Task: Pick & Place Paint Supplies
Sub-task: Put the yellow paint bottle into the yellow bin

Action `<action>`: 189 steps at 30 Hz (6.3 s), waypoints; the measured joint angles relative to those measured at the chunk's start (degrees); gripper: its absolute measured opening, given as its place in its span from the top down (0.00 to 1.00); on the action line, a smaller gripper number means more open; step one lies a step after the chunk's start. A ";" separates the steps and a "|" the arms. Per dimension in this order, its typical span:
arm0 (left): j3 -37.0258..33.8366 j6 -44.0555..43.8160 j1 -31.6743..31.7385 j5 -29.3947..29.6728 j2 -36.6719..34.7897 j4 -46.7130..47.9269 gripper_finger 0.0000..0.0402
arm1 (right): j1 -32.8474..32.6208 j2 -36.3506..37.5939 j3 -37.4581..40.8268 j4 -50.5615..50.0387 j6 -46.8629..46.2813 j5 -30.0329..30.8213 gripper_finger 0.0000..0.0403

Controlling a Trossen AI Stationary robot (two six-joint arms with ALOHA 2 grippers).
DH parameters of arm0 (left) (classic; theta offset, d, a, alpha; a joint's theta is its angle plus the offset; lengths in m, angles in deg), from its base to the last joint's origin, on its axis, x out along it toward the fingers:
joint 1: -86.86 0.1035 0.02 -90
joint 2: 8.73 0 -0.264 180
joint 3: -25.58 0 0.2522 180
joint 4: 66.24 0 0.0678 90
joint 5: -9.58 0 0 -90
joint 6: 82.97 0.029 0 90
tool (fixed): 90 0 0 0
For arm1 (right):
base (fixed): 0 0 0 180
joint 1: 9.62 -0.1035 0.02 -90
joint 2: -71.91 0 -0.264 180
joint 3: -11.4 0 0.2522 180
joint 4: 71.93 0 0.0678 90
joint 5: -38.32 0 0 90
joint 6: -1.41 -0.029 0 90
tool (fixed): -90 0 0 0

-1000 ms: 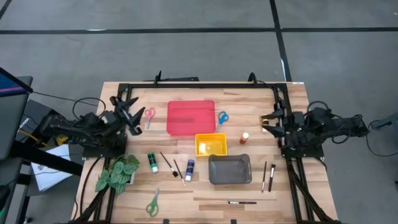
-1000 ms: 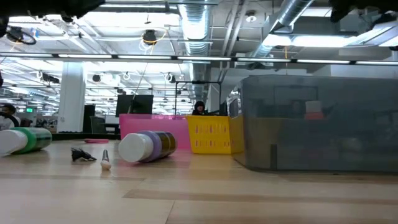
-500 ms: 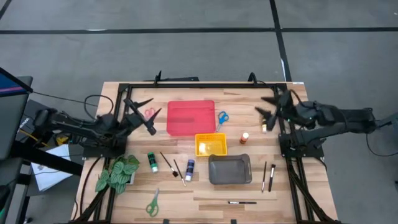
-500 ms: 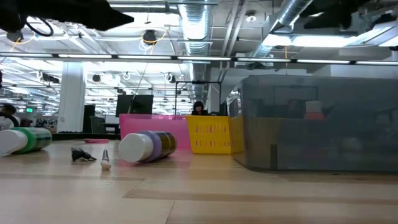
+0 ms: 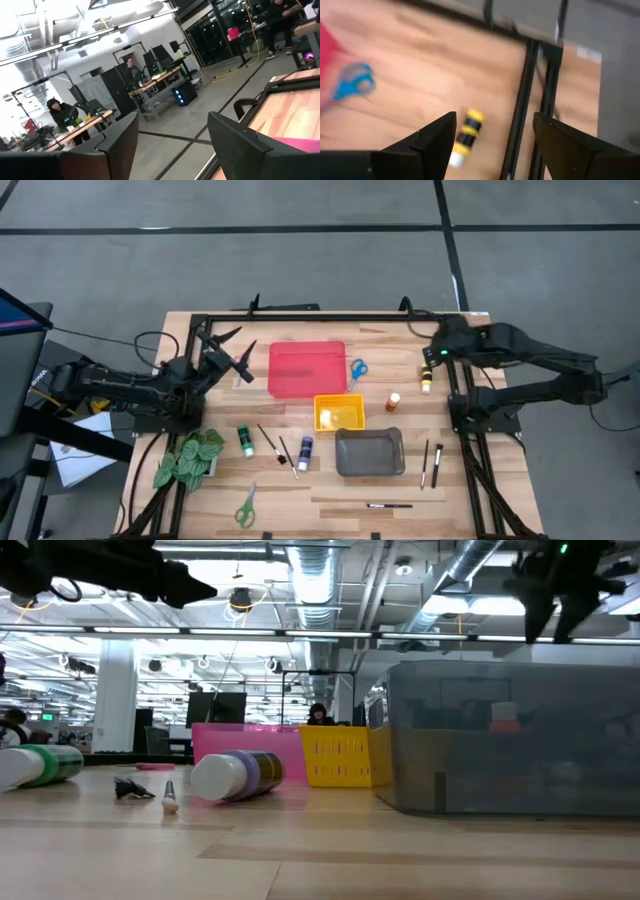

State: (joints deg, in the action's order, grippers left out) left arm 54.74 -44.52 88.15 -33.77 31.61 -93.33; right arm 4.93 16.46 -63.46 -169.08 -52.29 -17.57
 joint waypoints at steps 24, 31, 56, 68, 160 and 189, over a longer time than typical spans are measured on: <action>-0.04 -2.95 2.79 -2.47 2.27 -0.33 0.43 | -8.58 -5.82 28.70 26.13 -25.85 -10.25 0.36; -0.04 -2.97 2.79 -3.10 2.27 -0.33 0.45 | -8.92 -8.72 30.03 28.73 -26.07 -11.91 0.36; -0.04 -2.95 2.79 -3.09 2.27 -0.31 0.47 | -5.79 -22.66 30.21 30.94 -27.36 -13.11 0.36; -0.04 -2.95 2.79 -3.08 2.27 -0.27 0.47 | -5.47 -23.18 30.19 31.76 -27.29 -13.10 0.55; 16.52 -26.98 1.67 -51.12 29.38 11.80 0.19 | -14.36 -43.18 -28.05 36.38 57.34 -30.81 0.73; 16.48 -25.41 2.46 -47.63 29.38 11.11 0.44 | -13.09 -42.72 -29.84 35.71 57.77 -30.66 0.73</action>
State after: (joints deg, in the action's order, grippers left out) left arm 71.22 -69.93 90.61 -81.41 60.99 -82.22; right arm -8.16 -26.26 -93.30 -133.37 5.48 -48.23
